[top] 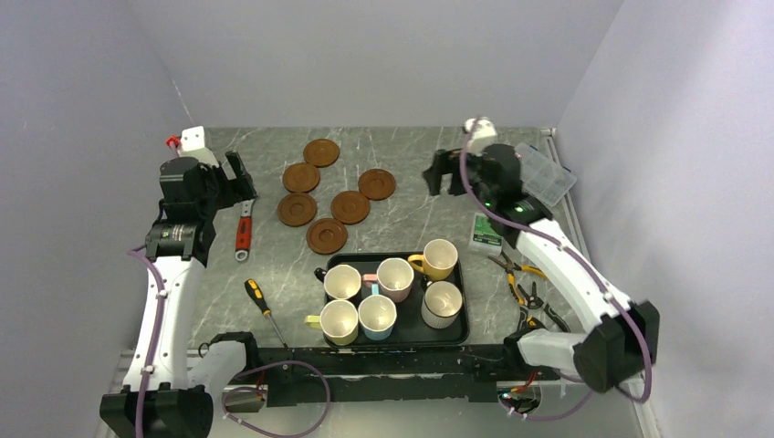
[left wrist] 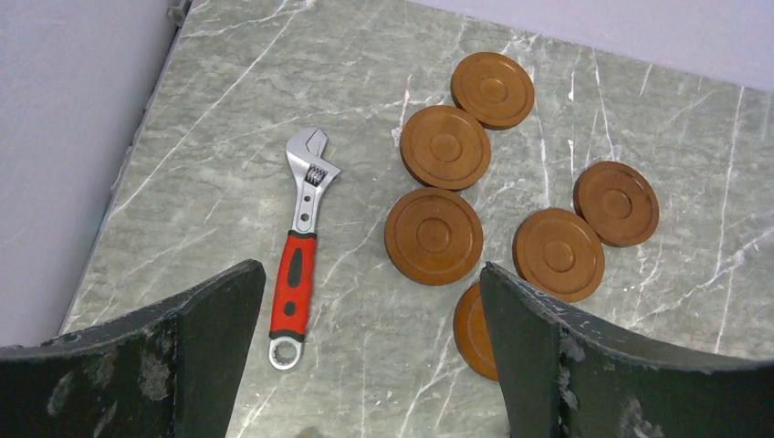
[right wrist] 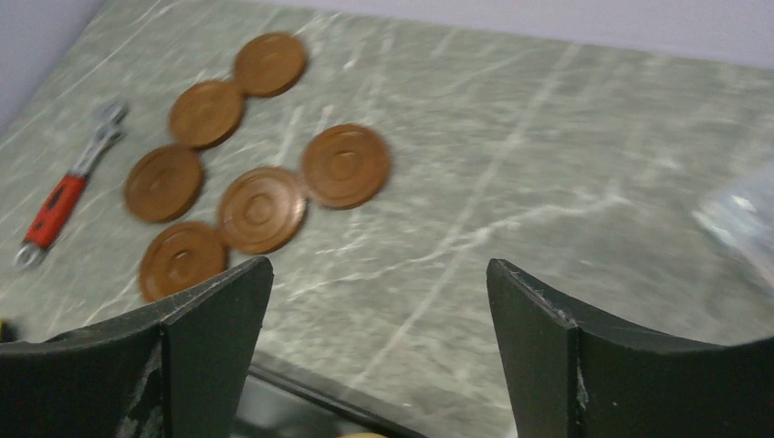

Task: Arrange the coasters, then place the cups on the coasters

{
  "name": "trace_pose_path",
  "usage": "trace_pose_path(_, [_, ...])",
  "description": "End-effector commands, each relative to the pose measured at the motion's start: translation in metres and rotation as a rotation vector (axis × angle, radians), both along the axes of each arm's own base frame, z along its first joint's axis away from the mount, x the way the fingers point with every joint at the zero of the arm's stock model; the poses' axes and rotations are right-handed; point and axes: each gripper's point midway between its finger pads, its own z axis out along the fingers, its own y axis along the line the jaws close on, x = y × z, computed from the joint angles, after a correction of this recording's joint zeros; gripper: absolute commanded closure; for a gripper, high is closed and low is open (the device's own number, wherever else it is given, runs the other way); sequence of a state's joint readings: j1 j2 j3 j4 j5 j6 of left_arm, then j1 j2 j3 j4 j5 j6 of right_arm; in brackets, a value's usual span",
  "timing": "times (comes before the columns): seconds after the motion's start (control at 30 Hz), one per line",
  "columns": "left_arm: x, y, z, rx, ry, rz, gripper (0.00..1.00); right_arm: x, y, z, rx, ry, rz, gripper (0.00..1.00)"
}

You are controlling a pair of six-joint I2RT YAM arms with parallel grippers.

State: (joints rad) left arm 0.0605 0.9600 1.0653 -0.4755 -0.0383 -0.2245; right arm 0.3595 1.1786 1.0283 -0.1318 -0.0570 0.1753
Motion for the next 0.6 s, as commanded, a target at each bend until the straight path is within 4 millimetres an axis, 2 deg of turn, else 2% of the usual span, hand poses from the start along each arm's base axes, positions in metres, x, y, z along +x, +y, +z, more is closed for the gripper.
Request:
trace_pose_path(0.0, [0.001,0.003,-0.004,0.056,-0.036,-0.017,0.06,0.012,0.056,0.008,0.008,0.018,0.087,0.12])
trace_pose_path(0.1, [-0.008,0.007,-0.014,0.083,-0.034,0.0,0.06,0.027,0.097,-0.008,0.027,0.063,0.146,0.16])
trace_pose_path(0.23, [-0.01,0.009,-0.012,0.102,-0.054,0.016,0.06,0.058,0.141,-0.04,0.034,0.135,0.19,0.17])
trace_pose_path(0.4, [-0.004,0.0,-0.021,0.104,-0.033,-0.024,0.06,0.093,0.175,-0.079,0.033,0.225,0.224,0.19])
trace_pose_path(0.57, [-0.002,-0.005,-0.024,0.114,-0.024,-0.041,0.06,0.115,0.196,-0.118,0.024,0.324,0.227,0.2])
